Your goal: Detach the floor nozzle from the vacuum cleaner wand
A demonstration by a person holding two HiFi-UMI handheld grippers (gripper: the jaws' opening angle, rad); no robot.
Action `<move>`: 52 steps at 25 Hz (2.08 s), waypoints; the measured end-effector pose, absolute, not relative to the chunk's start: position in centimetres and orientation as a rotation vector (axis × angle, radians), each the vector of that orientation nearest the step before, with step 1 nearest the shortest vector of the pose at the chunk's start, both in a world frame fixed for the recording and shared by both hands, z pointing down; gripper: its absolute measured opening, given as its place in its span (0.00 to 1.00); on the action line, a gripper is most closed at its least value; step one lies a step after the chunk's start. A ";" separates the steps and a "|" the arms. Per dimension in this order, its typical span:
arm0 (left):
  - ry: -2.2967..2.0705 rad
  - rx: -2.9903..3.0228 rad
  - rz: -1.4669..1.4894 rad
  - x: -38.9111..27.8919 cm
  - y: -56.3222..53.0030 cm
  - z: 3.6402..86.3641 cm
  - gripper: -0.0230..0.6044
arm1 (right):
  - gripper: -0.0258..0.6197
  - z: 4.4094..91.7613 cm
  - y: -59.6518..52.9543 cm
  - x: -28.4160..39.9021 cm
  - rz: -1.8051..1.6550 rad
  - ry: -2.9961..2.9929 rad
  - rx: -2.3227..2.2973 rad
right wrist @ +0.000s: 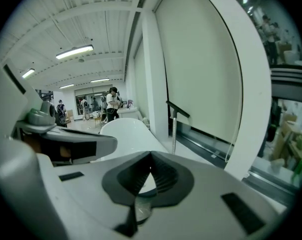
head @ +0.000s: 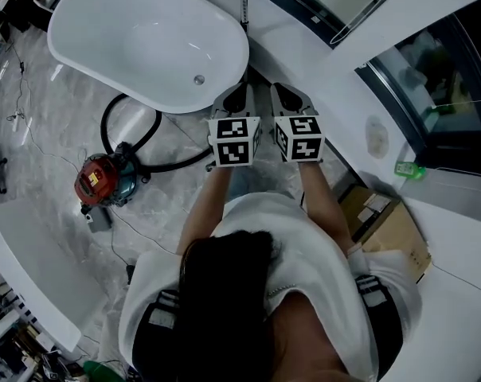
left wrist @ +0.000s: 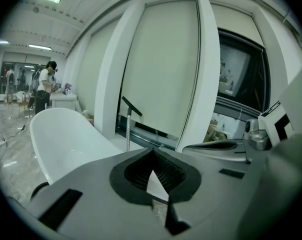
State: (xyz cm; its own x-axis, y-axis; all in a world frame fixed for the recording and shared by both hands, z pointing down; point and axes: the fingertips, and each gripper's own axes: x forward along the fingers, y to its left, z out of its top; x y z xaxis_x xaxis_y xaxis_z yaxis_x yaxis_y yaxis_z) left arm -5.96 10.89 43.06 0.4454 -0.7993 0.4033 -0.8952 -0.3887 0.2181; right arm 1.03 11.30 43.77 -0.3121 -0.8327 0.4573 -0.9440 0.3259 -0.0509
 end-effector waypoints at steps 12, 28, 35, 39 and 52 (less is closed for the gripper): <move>-1.403 2.313 0.341 -8.0 6.8 43.1 0.03 | 0.06 43.5 7.2 -1.2 0.460 -2.242 1.622; -1.375 2.325 0.314 -9.5 4.8 42.7 0.03 | 0.06 42.7 5.8 -1.9 0.434 -2.227 1.691; -1.391 2.353 0.294 -9.4 4.6 42.2 0.03 | 0.06 42.9 5.9 -1.4 0.416 -2.199 1.715; -1.351 2.322 0.262 -9.0 4.4 42.5 0.03 | 0.06 42.6 5.4 -0.8 0.401 -2.191 1.736; -1.396 2.331 0.290 -8.1 1.2 43.0 0.03 | 0.06 43.0 2.0 0.2 0.402 -2.215 1.726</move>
